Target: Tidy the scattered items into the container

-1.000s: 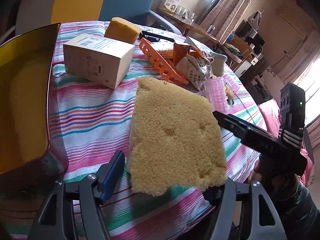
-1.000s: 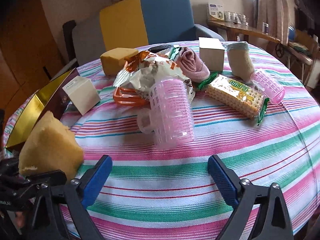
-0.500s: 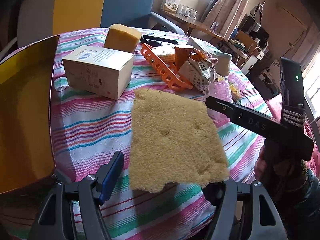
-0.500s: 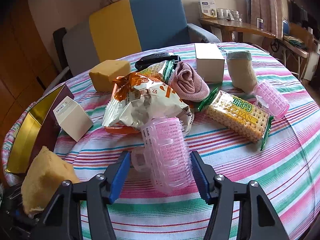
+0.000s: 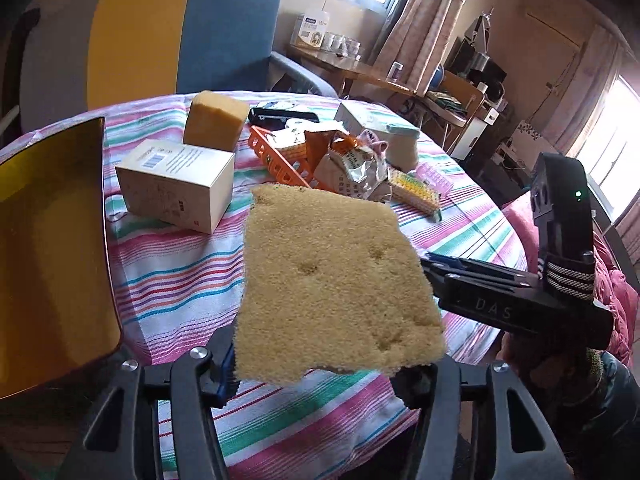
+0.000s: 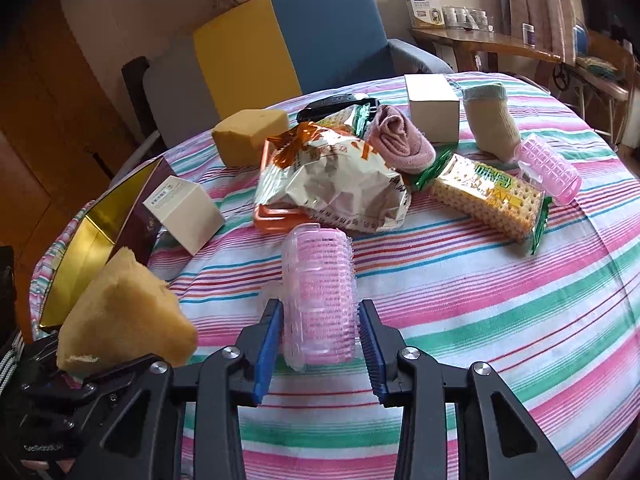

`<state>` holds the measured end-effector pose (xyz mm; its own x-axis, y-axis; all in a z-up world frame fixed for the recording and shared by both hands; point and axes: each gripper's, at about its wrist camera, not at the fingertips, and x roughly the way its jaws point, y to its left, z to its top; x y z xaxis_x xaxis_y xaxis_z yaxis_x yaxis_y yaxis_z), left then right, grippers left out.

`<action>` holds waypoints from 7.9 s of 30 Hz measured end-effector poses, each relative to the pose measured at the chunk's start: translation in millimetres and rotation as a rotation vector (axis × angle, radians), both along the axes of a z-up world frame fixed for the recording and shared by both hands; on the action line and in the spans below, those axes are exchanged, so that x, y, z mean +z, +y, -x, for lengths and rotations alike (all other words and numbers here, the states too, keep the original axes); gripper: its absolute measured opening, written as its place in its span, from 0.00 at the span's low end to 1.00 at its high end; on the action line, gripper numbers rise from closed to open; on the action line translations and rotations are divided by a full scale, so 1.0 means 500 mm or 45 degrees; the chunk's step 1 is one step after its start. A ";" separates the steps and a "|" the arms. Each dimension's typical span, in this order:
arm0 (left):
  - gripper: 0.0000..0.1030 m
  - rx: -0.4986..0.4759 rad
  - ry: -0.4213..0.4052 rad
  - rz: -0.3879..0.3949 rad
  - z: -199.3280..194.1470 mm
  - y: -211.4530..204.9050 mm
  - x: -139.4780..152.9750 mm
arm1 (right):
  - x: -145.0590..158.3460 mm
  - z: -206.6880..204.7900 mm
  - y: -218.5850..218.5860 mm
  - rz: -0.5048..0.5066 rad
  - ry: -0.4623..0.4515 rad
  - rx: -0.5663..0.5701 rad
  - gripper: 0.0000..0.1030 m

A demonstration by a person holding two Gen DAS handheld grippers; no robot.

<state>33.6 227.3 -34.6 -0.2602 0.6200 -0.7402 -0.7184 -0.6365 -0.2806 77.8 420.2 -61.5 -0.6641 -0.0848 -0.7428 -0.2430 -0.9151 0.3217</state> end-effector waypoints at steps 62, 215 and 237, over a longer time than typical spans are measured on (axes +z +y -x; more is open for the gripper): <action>0.80 0.703 0.144 -0.081 0.110 -0.365 0.089 | 0.058 0.060 -0.143 -0.100 0.081 0.106 1.00; 0.69 -0.263 -0.246 -0.056 -0.048 -0.248 0.046 | -0.019 -0.081 0.069 0.108 -0.069 -0.151 0.97; 0.76 -0.134 -0.295 0.062 0.028 -0.080 -0.050 | -0.016 -0.084 0.064 0.089 -0.086 -0.158 0.98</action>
